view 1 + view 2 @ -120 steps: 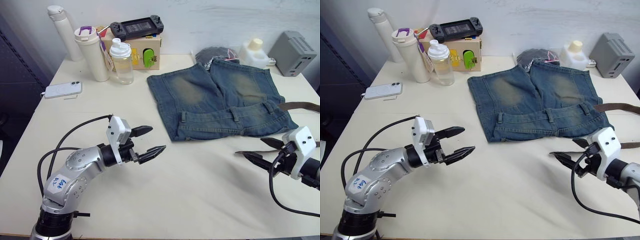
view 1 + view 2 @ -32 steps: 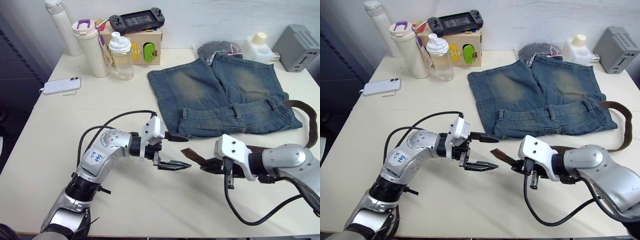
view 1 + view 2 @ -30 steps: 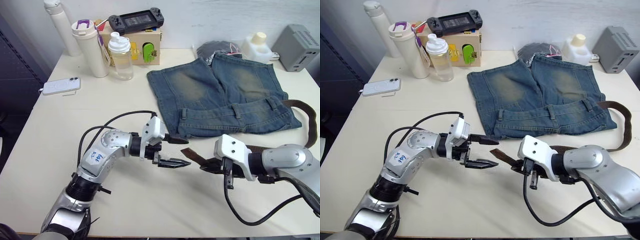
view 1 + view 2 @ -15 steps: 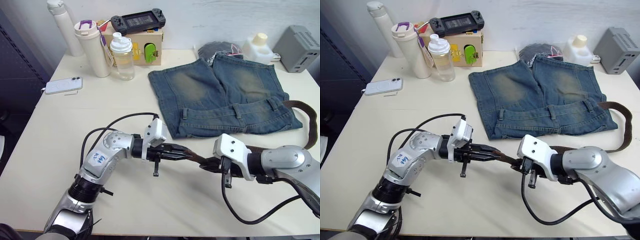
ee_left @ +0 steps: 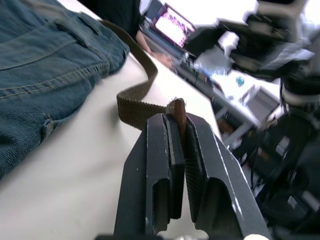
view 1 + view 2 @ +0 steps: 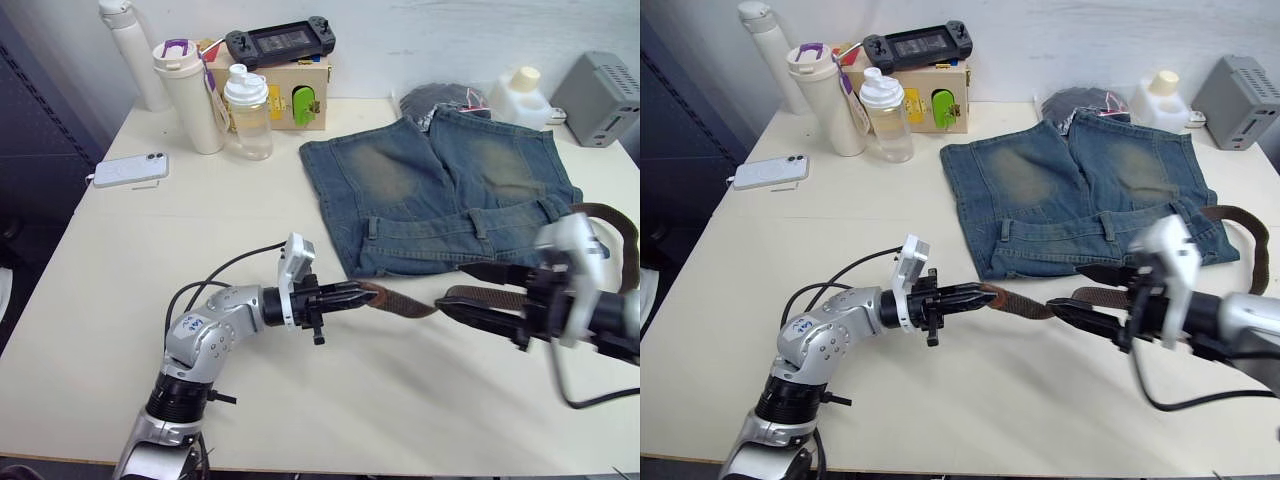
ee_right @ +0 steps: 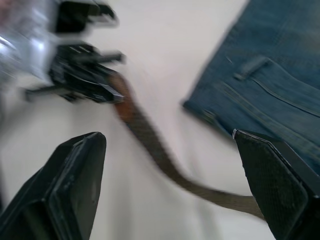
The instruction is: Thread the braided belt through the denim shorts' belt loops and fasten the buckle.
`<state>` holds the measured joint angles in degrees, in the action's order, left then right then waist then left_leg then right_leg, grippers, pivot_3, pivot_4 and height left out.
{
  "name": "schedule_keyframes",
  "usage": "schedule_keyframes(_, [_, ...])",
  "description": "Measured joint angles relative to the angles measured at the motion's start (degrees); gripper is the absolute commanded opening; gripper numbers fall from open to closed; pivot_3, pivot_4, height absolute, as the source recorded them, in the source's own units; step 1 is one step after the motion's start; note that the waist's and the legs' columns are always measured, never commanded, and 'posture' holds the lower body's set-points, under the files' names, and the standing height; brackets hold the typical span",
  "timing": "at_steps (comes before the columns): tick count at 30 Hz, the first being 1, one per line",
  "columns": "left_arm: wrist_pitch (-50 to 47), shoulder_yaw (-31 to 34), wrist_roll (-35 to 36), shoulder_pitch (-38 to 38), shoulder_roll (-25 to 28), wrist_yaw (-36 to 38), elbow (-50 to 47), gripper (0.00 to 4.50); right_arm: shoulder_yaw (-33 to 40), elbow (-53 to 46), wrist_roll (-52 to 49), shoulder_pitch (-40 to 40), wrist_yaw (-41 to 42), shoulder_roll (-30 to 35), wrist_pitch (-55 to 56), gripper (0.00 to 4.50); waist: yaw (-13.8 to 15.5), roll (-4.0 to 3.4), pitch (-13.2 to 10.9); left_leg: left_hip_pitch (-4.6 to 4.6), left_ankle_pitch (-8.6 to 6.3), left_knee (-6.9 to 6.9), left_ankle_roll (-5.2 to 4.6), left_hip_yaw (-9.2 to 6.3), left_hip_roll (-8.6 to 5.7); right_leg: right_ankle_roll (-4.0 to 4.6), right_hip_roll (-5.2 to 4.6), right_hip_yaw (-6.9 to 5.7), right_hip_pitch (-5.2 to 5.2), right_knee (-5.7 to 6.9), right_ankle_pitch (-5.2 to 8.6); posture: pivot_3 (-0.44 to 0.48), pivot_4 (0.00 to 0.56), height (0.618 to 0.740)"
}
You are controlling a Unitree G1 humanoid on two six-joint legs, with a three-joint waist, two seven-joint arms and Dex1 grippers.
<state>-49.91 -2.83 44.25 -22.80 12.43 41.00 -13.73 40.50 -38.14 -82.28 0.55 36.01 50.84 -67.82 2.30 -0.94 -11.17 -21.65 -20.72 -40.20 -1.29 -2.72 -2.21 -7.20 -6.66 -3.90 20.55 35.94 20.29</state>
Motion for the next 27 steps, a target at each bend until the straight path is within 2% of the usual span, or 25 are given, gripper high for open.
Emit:
schedule_keyframes(1, [-1.54,1.48,2.07,0.18,-0.98,-1.96,-0.75,0.00,-0.18,-0.32,-8.24,4.40,-3.65,0.04,2.01,4.45,0.08,0.01,-0.01,0.00,0.00,0.01,0.00,0.04,0.00,0.00,-0.01,0.01,0.01,0.00,0.00,0.000,0.150,0.690])
schedule_keyframes(4, [-5.43,4.44,7.96,1.06,-3.04,-6.30,-2.88,0.00,-5.11,-2.81,-23.32,11.74,-14.03,-0.38,9.89,4.45,-0.13,0.08,-0.01,0.11,0.04,-0.01,-0.06,0.17,-0.02,-0.01,-0.02,0.15,-0.04,-0.02,-0.01,0.000,0.150,0.690])
schedule_keyframes(7, [-8.89,6.43,13.84,1.43,-3.70,-9.84,-4.77,0.00,-12.90,-4.73,-28.41,14.32,-22.22,-3.21,17.07,4.45,-0.51,0.33,-0.06,0.22,0.21,-0.02,0.04,0.16,-0.05,-0.01,-0.02,0.20,-0.07,-0.04,-0.05,0.000,0.150,0.690])
schedule_keyframes(12, [-12.11,9.02,21.86,2.19,-3.75,-15.65,-6.25,0.00,-25.66,-3.42,-29.25,13.59,-35.42,-17.18,29.18,4.45,-0.73,0.52,-0.07,0.35,0.59,0.15,0.38,0.04,-0.02,0.18,0.03,0.25,-0.04,0.07,-0.19,0.000,0.150,0.690])
schedule_keyframes(16, [-12.61,9.98,26.16,2.18,-3.54,-19.51,-6.29,0.00,-27.41,-1.87,-29.28,13.72,-40.15,-28.03,37.35,4.45,-0.65,0.52,-0.07,0.37,0.69,0.19,0.49,-0.05,-0.02,0.24,0.09,0.26,-0.02,0.17,-0.23,0.000,0.150,0.690])
schedule_keyframes(24, [-11.87,10.17,27.94,1.61,-2.40,-21.54,-6.01,0.00,-27.90,-1.93,-29.31,14.95,-41.80,-31.34,41.11,4.45,-0.84,0.51,-0.06,0.36,0.69,0.30,0.49,0.00,-0.02,0.27,0.11,0.33,0.08,0.17,-0.22,0.000,0.150,0.690])
schedule_keyframes(27, [-11.47,9.89,27.98,1.52,-2.34,-21.62,-5.71,0.00,-29.01,-1.95,-29.29,14.48,-41.96,-31.39,41.50,3.64,-0.86,0.50,-0.06,0.36,0.70,0.31,0.48,0.00,-0.03,0.27,0.10,0.34,0.08,0.17,-0.21,0.000,0.150,0.690])
